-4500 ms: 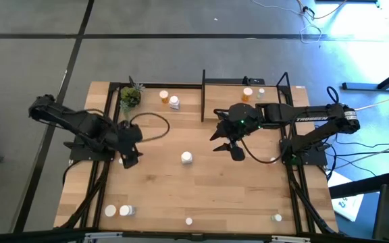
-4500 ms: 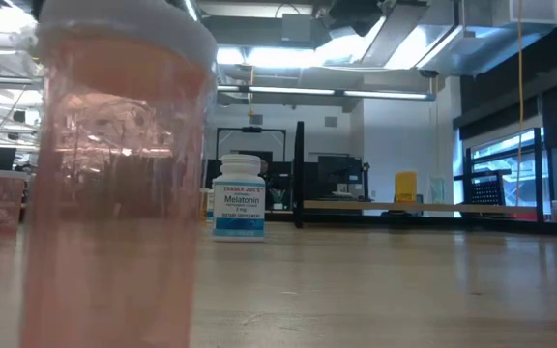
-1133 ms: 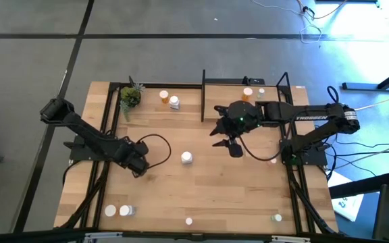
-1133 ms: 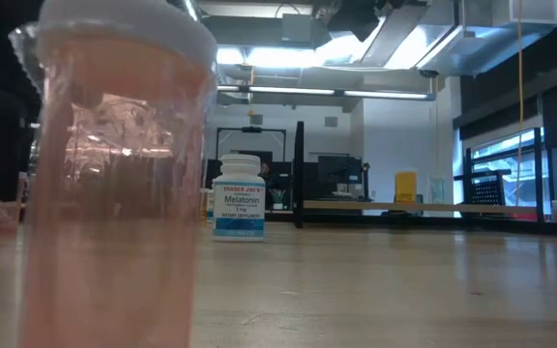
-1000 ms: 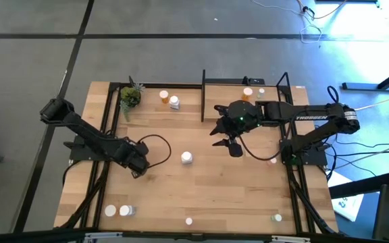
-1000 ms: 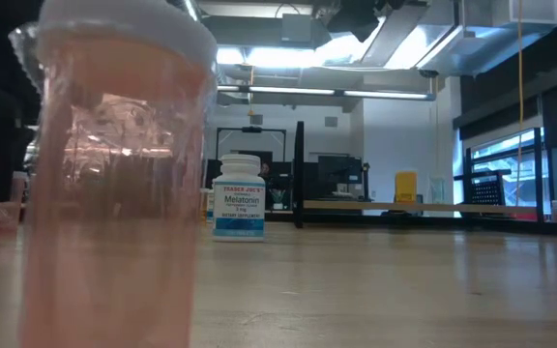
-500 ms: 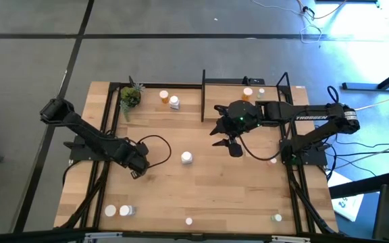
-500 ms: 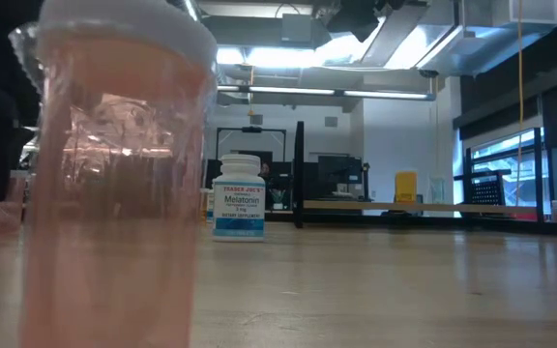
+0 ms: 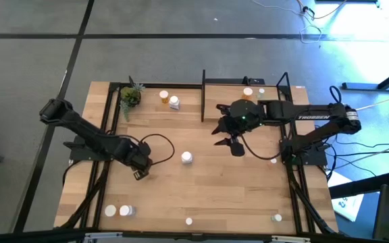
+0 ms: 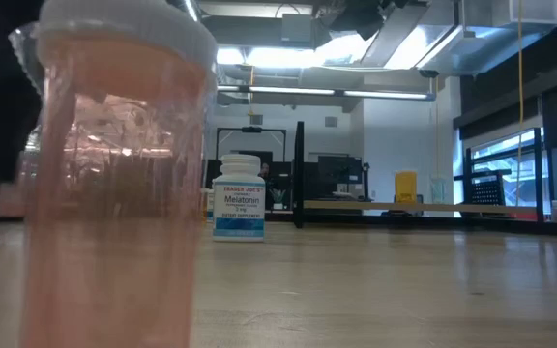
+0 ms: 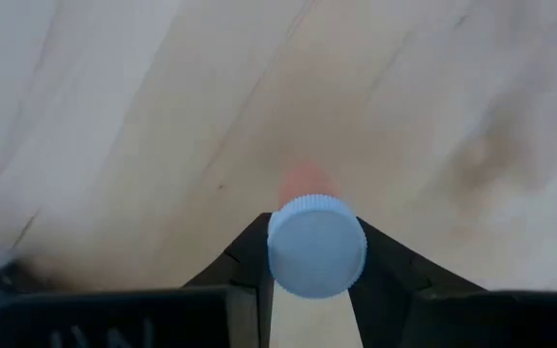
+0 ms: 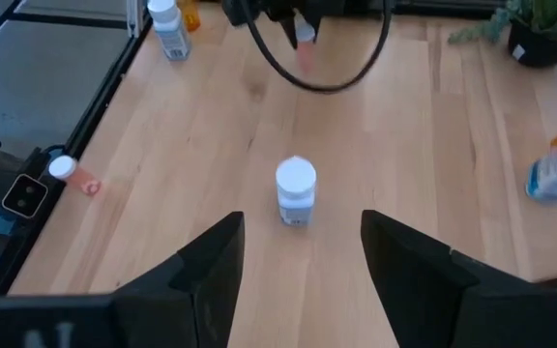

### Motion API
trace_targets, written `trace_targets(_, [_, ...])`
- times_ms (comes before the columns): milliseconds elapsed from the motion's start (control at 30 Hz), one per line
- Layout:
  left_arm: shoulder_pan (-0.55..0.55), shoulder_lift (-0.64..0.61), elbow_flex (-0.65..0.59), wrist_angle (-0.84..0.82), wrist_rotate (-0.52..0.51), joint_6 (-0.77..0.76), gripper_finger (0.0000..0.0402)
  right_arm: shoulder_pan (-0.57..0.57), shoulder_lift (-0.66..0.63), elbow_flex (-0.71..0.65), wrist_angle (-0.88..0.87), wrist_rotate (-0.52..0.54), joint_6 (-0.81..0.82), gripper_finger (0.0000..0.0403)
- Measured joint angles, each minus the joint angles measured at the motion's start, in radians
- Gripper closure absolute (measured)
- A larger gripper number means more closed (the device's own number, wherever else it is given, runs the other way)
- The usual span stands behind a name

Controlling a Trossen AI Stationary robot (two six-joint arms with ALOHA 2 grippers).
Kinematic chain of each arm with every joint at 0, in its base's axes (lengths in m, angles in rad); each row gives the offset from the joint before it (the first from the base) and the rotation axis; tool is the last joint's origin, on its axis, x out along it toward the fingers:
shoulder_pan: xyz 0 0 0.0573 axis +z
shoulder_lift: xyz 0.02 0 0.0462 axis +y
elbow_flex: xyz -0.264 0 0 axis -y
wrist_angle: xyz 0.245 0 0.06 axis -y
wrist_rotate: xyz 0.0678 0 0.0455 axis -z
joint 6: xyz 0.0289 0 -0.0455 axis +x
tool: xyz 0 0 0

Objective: Pick and place medicine bottles onto shelf by color
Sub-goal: Put the top left pink pill bottle on the shelf

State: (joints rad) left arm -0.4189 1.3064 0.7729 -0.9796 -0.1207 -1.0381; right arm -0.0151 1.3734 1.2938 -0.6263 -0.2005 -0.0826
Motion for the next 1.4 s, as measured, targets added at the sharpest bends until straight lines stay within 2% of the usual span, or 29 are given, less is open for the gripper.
trace_targets(267, [0.068, 0.0, 0.186, -0.04, -0.014, 0.105, 0.0315, -0.038, -0.077, 0.0, -0.053, 0.001, 0.064, 0.0192])
trace_targets(400, [0.117, 0.0, 0.303, -0.055, -0.034, 0.204, 0.0315, -0.04, -0.12, 0.0, -0.088, 0.0, 0.041, 0.0192])
trace_targets(633, [0.215, 0.0, 0.471, -0.056, -0.115, 0.412, 0.0315, -0.04, -0.147, 0.0, -0.092, -0.002, 0.079, 0.0192])
trace_targets(700, [0.239, 0.0, 0.505, -0.054, -0.169, 0.462, 0.0315, -0.04, -0.138, 0.0, -0.081, -0.003, 0.109, 0.0192])
trace_targets(767, [0.265, 0.0, 0.529, -0.054, -0.221, 0.512, 0.0315, -0.04, -0.123, 0.0, -0.07, -0.002, 0.127, 0.0192])
trace_targets(900, [0.327, 0.001, 0.554, -0.003, -0.231, 0.601, 0.0315, -0.041, -0.103, 0.0, -0.043, -0.002, 0.127, 0.0192])
trace_targets(1133, [0.417, 0.001, 0.6, 0.06, -0.185, 0.73, 0.0315, -0.041, -0.098, 0.0, 0.002, -0.002, 0.103, 0.0192])
trace_targets(1400, [0.433, 0.001, 0.604, 0.154, -0.15, 0.837, 0.0315, -0.041, -0.047, 0.001, 0.175, 0.017, 0.11, 0.0192])
